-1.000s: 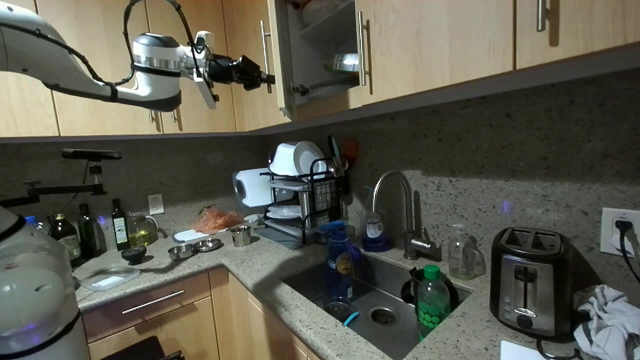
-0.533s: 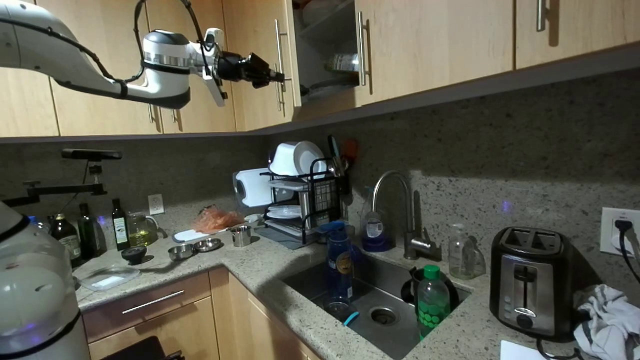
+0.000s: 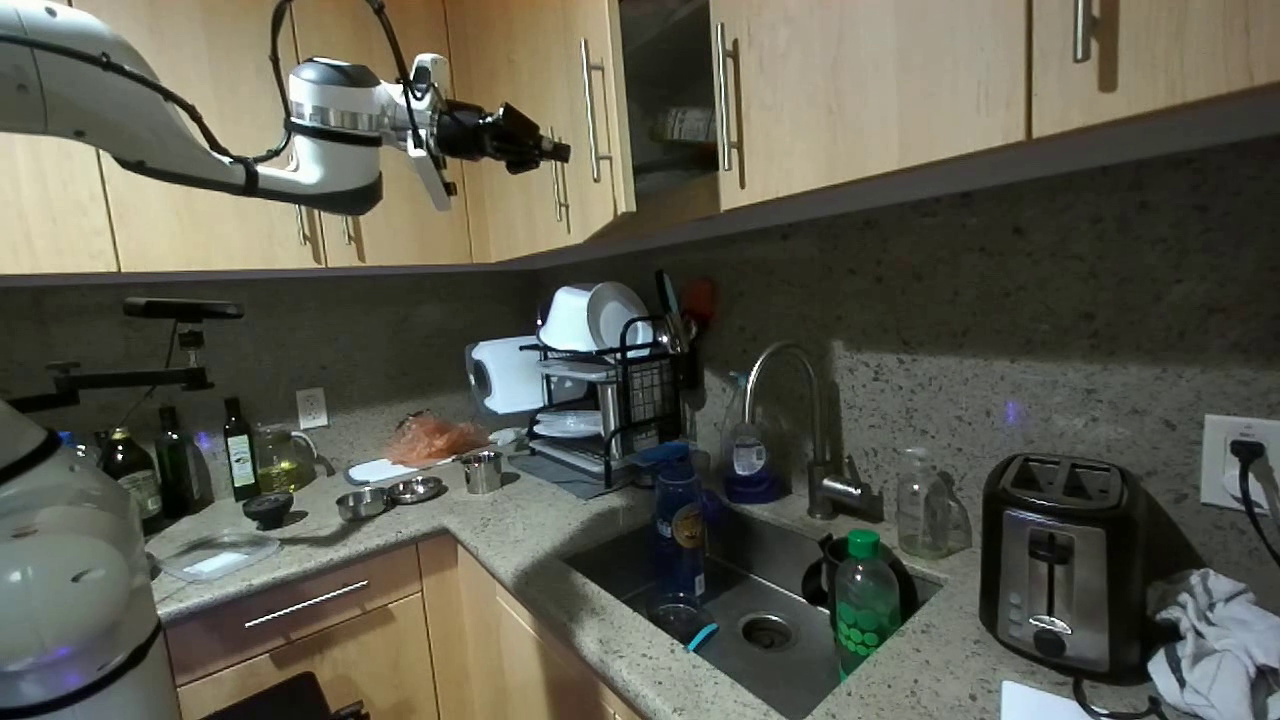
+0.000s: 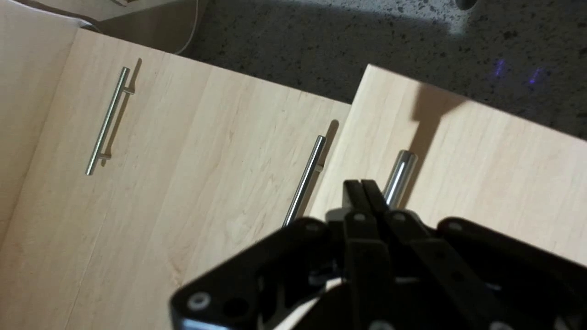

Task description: Close the top cupboard door

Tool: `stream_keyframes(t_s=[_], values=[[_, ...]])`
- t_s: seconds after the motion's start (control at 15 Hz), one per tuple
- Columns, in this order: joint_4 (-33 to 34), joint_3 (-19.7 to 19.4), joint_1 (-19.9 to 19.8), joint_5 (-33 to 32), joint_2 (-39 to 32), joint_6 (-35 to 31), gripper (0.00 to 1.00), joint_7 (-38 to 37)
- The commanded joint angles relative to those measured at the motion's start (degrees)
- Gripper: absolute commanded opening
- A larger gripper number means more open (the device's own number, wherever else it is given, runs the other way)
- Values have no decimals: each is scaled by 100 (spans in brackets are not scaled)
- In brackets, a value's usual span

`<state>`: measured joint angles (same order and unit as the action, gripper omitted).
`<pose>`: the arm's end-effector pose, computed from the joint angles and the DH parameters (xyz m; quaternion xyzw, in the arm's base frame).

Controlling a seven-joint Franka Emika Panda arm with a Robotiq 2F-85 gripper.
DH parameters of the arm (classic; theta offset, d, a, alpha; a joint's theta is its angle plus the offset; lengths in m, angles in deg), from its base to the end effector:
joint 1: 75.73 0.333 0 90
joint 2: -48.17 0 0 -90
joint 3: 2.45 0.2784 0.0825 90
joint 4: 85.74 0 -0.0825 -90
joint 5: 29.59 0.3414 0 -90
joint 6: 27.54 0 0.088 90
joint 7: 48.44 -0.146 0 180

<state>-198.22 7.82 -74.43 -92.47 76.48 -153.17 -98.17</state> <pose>0.4312 0.0510 0.7201 0.7815 -0.1220 0.5228 0.3180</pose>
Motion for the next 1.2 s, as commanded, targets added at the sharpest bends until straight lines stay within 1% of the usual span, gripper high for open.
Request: stream_keyframes(t_s=[0.0, 0.27, 0.67, 1.13], values=[[134, 0, 12, 100, -177, 118, 5, -20], [523, -128, -69, 252, -593, 68, 5, -36], [1271, -320, -87, 388, -1191, 69, 4, 13], [1763, -450, -80, 550, -1623, 11, 4, 77]])
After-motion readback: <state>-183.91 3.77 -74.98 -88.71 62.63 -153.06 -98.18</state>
